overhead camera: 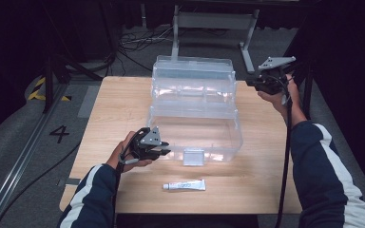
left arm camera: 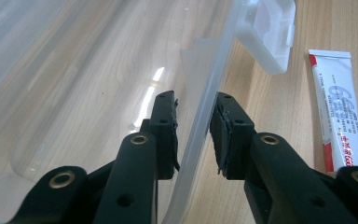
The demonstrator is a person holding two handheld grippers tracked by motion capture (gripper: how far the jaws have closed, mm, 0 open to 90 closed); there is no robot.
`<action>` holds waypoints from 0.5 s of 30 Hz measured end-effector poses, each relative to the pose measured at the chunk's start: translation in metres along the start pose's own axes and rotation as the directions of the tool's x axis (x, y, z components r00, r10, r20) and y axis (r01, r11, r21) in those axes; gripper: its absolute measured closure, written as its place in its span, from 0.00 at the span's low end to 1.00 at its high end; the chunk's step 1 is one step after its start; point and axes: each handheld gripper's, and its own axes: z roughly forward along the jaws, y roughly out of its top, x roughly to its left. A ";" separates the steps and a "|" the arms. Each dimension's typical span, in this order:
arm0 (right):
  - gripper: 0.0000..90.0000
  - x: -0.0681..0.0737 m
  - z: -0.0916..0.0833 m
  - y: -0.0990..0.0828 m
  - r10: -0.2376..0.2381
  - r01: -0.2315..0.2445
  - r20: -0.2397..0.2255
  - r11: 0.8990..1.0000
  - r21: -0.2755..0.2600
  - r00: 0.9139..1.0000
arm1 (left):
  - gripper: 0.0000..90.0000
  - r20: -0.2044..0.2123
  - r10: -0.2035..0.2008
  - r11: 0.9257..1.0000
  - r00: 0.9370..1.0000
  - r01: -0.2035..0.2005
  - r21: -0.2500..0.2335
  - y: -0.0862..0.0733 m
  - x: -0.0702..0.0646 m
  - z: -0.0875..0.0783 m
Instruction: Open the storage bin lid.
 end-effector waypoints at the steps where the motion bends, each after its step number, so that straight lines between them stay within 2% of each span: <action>1: 0.95 0.002 -0.002 -0.001 -0.009 0.008 0.005 1.000 0.005 1.000 | 0.80 0.001 -0.002 1.000 1.000 0.002 0.001 0.000 0.000 0.000; 15: 0.94 0.018 -0.031 -0.021 -0.029 0.028 -0.019 0.999 -0.032 0.999 | 0.79 -0.006 -0.005 1.000 1.000 0.005 0.004 0.001 0.000 0.000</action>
